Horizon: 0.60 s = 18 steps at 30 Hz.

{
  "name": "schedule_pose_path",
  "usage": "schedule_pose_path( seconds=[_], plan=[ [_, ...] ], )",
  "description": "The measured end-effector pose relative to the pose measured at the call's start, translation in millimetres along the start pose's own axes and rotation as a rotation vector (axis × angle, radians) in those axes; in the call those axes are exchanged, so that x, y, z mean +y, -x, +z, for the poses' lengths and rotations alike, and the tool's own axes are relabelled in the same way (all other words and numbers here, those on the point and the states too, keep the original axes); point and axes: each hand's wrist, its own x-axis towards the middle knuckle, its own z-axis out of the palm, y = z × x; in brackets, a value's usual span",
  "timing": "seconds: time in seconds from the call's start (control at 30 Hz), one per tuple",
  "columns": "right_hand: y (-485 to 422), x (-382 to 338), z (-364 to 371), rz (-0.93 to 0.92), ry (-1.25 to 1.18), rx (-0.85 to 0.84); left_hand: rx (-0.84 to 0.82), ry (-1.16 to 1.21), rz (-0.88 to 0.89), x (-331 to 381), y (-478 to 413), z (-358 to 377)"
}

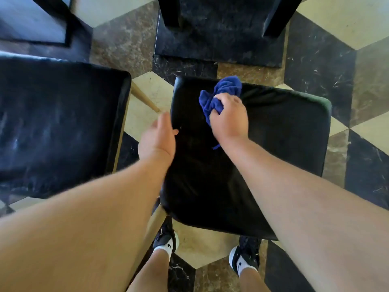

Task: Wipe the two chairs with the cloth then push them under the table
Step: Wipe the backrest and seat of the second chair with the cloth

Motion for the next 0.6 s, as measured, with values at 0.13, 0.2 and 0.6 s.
schedule_pose_path(
  seconds=[0.13,0.2,0.6],
  plan=[
    [28.0,-12.7,22.3,-0.134,-0.023,-0.177,-0.162,0.07,-0.113,15.1,-17.9,-23.6],
    [49.8,-13.5,32.7,-0.161,-0.022,-0.26,-0.201,0.088,-0.107,17.5,-17.0,-23.4],
    [172.8,44.4,24.5,-0.588,0.14,-0.841,-0.32,-0.377,0.232,-6.5,11.0,21.9]
  ],
)
